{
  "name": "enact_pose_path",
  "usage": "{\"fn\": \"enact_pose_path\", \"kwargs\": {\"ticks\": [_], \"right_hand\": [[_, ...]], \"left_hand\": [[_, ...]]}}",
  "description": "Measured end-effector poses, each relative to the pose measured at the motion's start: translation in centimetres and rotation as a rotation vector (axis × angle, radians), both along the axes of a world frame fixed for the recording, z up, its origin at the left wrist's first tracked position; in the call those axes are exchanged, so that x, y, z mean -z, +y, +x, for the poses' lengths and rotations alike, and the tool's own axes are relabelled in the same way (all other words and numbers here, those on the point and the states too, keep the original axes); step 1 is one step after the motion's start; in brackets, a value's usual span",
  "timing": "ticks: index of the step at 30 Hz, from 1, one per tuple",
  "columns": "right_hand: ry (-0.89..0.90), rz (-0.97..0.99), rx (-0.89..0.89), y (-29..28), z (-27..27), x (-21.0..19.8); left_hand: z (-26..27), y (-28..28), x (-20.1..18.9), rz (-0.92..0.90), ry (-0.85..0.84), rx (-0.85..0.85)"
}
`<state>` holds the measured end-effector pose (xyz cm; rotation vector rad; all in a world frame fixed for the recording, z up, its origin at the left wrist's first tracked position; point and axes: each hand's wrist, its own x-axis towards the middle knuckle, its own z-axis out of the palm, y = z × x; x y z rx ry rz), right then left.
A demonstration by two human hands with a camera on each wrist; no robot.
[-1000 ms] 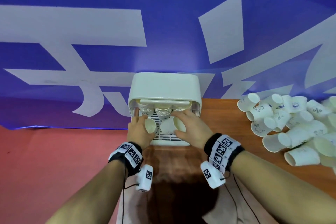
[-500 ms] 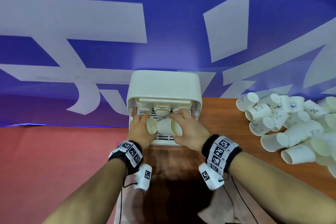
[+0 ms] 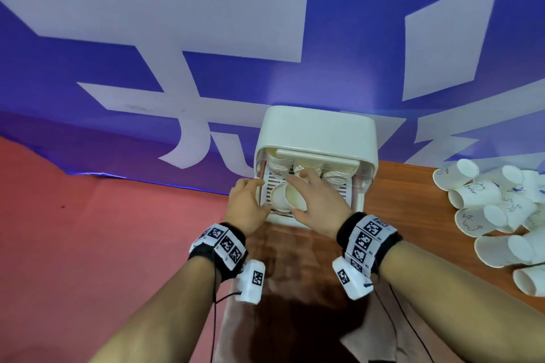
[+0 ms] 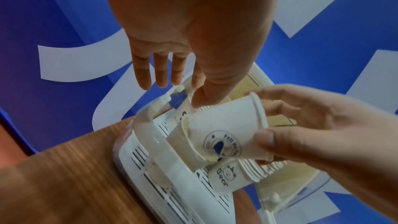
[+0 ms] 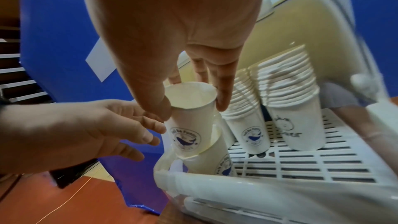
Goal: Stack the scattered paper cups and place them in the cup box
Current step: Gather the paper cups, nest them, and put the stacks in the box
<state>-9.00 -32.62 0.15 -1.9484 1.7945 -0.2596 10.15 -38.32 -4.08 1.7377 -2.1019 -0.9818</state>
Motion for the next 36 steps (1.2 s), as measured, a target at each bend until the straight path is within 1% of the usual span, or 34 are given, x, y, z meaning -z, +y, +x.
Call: {"fn": "enact_pose_path", "kwargs": {"ticks": [5,8,14,23,30,36], "right_hand": [[0.112,0.024,-0.043,-1.3,1.5,1.0],[0.140,0.038,-0.057,-2.1,2.0,1.7],[0.131,0.112,-0.034,-3.0,2.3,3.3],[0.071,0.113,0.010,-3.1,2.4,4.9],[0.073,0.102,0.014,-2.6,2.1,4.0],[-0.007,0.038,0.057,-0.3,0.7,0.8]], "left_hand": [[1.9,-0.3,-0.5,0.024,0.006,-0.031],[2.4,-0.5,-0.5,0.019,0.031,-0.047],[2.6,-0.7,-0.3,0.022,0.060,-0.070],[3.0,-0.9,0.2,0.030,0.058,-0.069],[3.0,-0.3,-1.0,0.026,0.037,-0.058],[1.2,1.5,-4.3,-0.015,0.032,-0.018]]}}
